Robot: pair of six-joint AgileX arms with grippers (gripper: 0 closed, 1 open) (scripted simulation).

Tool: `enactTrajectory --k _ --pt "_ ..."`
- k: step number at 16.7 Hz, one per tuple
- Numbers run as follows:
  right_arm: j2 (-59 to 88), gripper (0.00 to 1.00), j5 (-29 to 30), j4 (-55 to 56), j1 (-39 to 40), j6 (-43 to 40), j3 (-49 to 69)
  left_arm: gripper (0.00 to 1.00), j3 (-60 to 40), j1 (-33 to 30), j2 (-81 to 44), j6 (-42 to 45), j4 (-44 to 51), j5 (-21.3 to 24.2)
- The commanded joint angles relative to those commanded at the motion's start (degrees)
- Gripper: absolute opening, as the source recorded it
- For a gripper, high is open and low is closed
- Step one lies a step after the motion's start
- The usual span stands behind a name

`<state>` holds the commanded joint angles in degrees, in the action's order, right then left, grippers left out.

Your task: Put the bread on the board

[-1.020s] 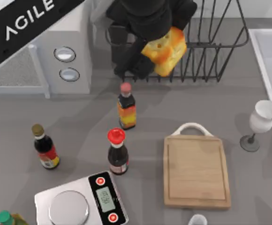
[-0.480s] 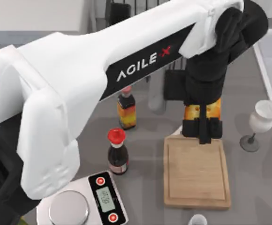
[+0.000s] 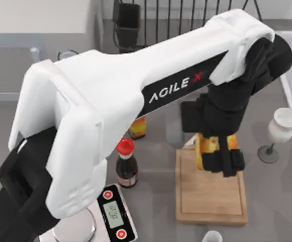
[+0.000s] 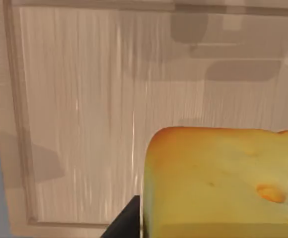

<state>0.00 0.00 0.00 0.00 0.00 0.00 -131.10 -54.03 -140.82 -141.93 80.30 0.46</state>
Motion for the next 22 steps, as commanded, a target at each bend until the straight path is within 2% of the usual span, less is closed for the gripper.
enactTrajectory --k 4,10,14,22 --pt "0.0 1.0 0.0 0.0 0.0 0.0 0.0 0.0 0.99 0.33 0.14 0.32 -1.1 0.0" --pt "0.0 1.0 0.0 0.0 0.0 0.0 0.0 0.0 9.42 0.06 -0.25 0.09 -9.75 0.02" --pt "0.0 1.0 0.0 0.0 0.0 0.0 0.0 0.0 9.56 0.03 -0.35 0.03 -9.91 0.0" --pt "0.0 1.0 0.0 0.0 0.0 0.0 0.0 0.6 9.56 0.03 -0.35 0.03 -9.91 0.0"
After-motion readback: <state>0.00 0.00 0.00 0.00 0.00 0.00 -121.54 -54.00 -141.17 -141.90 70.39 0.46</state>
